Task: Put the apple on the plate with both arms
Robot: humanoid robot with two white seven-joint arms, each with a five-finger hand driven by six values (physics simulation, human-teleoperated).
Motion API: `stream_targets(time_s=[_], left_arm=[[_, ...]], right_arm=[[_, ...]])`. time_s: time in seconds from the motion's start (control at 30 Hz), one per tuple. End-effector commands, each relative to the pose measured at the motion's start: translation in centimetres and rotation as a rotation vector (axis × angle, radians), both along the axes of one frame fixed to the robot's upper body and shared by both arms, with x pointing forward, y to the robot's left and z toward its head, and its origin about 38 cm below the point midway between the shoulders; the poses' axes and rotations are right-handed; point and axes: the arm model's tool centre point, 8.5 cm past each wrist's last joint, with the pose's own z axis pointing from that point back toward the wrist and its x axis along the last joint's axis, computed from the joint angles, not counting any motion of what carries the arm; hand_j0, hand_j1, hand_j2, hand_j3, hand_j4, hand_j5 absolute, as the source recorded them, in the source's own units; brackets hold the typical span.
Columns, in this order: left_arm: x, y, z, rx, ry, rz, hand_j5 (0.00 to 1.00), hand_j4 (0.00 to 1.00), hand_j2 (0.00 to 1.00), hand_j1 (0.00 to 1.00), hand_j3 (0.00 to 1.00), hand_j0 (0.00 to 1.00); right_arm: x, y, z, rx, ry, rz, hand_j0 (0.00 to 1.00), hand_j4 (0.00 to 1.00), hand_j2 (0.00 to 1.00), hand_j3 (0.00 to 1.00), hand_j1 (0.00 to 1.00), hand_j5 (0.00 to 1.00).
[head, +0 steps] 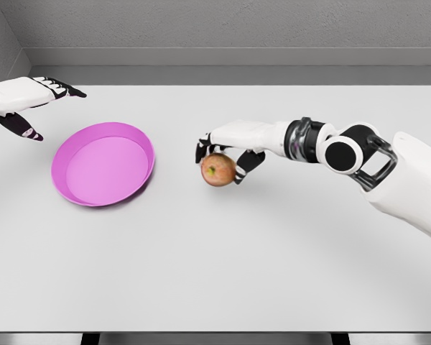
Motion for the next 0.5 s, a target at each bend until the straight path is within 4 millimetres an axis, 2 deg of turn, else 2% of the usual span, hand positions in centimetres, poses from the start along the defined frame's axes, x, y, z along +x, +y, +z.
stream_targets(time_s=[0.0, 0.13, 0.2, 0.23, 0.27, 0.37, 0.4, 0.43, 0.47], left_arm=[[0.0, 0.0, 0.1, -0.006, -0.001, 0.003, 1.00, 1.00, 1.00, 1.00, 1.00, 1.00], [0.0, 0.0, 0.1, -0.006, -0.001, 0.002, 1.00, 1.00, 1.00, 1.00, 1.00, 1.00], [0.0, 0.0, 0.1, -0.006, -0.001, 0.002, 1.00, 1.00, 1.00, 1.00, 1.00, 1.00], [0.0, 0.0, 0.1, -0.006, -0.003, 0.002, 1.00, 1.00, 1.00, 1.00, 1.00, 1.00], [0.0, 0.0, 0.0, -0.006, 0.000, 0.002, 1.00, 1.00, 1.00, 1.00, 1.00, 1.00], [0.0, 0.0, 0.0, -0.006, 0.000, 0.002, 1.00, 1.00, 1.00, 1.00, 1.00, 1.00], [0.0, 0.0, 0.0, -0.006, 0.000, 0.002, 1.00, 1.00, 1.00, 1.00, 1.00, 1.00], [0.0, 0.0, 0.0, -0.007, -0.001, 0.002, 1.00, 1.00, 1.00, 1.00, 1.00, 1.00], [0.0, -0.2, -0.1, -0.006, 0.002, -0.002, 1.00, 1.00, 1.00, 1.00, 1.00, 1.00]], right_arm=[[0.0, 0.0, 0.1, 0.001, -0.002, 0.001, 1.00, 1.00, 1.00, 1.00, 1.00, 1.00], [0.0, 0.0, 0.1, 0.001, -0.004, 0.004, 1.00, 1.00, 1.00, 1.00, 1.00, 1.00], [0.2, -0.7, 0.4, -0.002, -0.011, -0.010, 1.00, 1.00, 1.00, 1.00, 1.00, 1.00], [0.8, -2.6, 1.3, -0.011, -0.039, -0.044, 1.00, 1.00, 1.00, 1.00, 1.00, 1.00], [1.8, -5.8, 3.7, 0.009, -0.089, -0.119, 1.00, 1.00, 1.00, 1.00, 1.00, 1.00], [2.9, -14.3, 8.2, 0.025, -0.195, -0.299, 1.00, 1.00, 1.00, 1.00, 1.00, 1.00], [2.8, -16.2, 8.7, 0.040, -0.206, -0.341, 1.00, 1.00, 1.00, 1.00, 1.00, 1.00], [2.6, -19.7, 9.4, 0.060, -0.221, -0.429, 1.00, 1.00, 1.00, 1.00, 1.00, 1.00], [2.8, -21.8, 9.6, 0.084, -0.220, -0.486, 1.00, 1.00, 1.00, 1.00, 1.00, 1.00]])
